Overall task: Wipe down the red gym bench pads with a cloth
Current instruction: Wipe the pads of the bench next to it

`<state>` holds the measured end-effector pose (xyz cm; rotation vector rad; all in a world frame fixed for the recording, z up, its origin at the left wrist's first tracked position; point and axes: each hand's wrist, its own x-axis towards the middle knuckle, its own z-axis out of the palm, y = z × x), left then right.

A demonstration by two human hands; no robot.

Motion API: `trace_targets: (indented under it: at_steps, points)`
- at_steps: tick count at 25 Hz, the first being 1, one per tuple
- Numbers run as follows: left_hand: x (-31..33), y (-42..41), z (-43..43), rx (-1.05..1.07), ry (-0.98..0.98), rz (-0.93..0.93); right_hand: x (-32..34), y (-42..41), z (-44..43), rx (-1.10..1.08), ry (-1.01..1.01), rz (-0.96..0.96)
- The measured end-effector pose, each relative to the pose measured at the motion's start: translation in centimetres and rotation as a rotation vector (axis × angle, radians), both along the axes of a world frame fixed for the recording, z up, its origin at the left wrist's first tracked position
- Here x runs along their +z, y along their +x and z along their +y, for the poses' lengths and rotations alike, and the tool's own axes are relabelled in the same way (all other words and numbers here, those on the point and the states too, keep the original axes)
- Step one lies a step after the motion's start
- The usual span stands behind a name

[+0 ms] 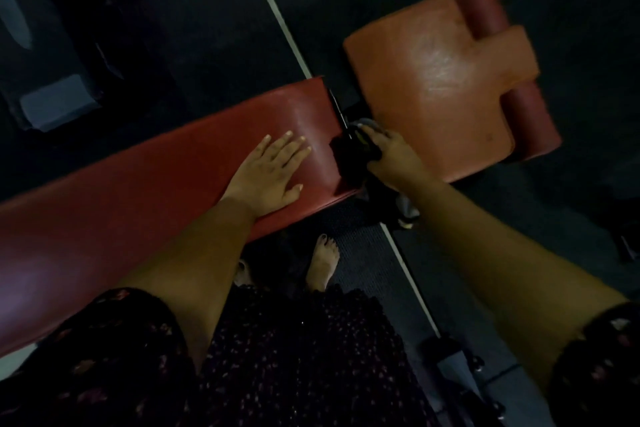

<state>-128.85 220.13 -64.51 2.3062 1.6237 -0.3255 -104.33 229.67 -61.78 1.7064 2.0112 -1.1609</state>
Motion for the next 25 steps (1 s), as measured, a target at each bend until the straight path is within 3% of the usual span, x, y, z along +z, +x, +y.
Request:
trace_targets:
  at_steps: [3,9,13,16,21,25]
  points:
    - [0.1,-0.1,-0.4,-0.071,0.006,0.020,-0.6,-0.4,-6.1,-0.176,-0.113,0.014]
    - [0.2,-2.3,-2.7,-0.177,0.056,-0.003,-0.7,0.6,-9.7,-0.724,0.077,0.221]
    - [-0.3,-5.9,-6.0,-0.145,0.082,-0.044,-1.5,-3.3,-13.6,-1.171,-0.170,0.510]
    - [-0.8,-8.3,-7.3,-0.213,0.073,-0.040,-1.5,-9.0,-16.8,-1.494,-0.218,0.709]
    - [-0.8,-11.5,-9.1,-0.266,0.109,-0.024,-1.9,-14.9,-21.7,-1.552,-0.228,0.788]
    - [-1.2,-13.2,-11.3,-0.251,0.081,-0.053,-1.5,-18.2,-25.9,-1.341,-0.221,0.826]
